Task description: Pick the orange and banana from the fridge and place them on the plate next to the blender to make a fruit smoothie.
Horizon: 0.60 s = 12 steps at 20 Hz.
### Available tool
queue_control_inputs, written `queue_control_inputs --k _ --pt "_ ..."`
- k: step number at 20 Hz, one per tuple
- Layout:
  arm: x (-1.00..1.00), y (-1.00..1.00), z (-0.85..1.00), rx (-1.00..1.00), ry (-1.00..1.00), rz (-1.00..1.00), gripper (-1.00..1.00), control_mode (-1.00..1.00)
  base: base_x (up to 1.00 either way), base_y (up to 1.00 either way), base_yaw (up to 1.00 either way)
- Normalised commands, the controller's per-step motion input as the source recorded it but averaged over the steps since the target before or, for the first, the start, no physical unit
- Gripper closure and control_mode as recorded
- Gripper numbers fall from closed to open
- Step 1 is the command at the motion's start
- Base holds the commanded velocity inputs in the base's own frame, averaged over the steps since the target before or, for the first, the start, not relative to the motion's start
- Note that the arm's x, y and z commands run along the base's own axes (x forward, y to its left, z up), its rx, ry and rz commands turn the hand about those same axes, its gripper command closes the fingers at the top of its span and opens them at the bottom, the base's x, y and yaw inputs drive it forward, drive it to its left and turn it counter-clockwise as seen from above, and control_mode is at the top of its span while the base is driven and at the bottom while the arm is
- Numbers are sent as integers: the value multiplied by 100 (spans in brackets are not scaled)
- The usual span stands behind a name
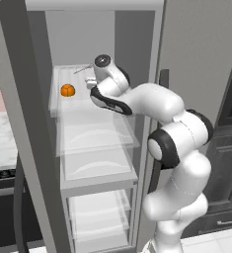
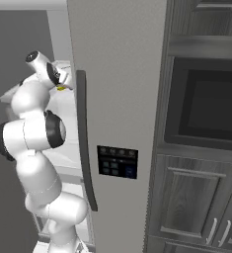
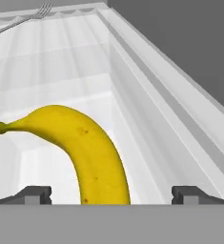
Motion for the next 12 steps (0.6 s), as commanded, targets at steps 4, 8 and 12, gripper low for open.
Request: queue_control_inputs --k 4,8,12 --pt "39 0 0 0 1 0 -100 -100 0 0 0" --pt "18 -7 -30 0 1 0 100 -100 0 0 0" --pt "1 -12 -46 2 -3 0 100 -100 0 0 0"
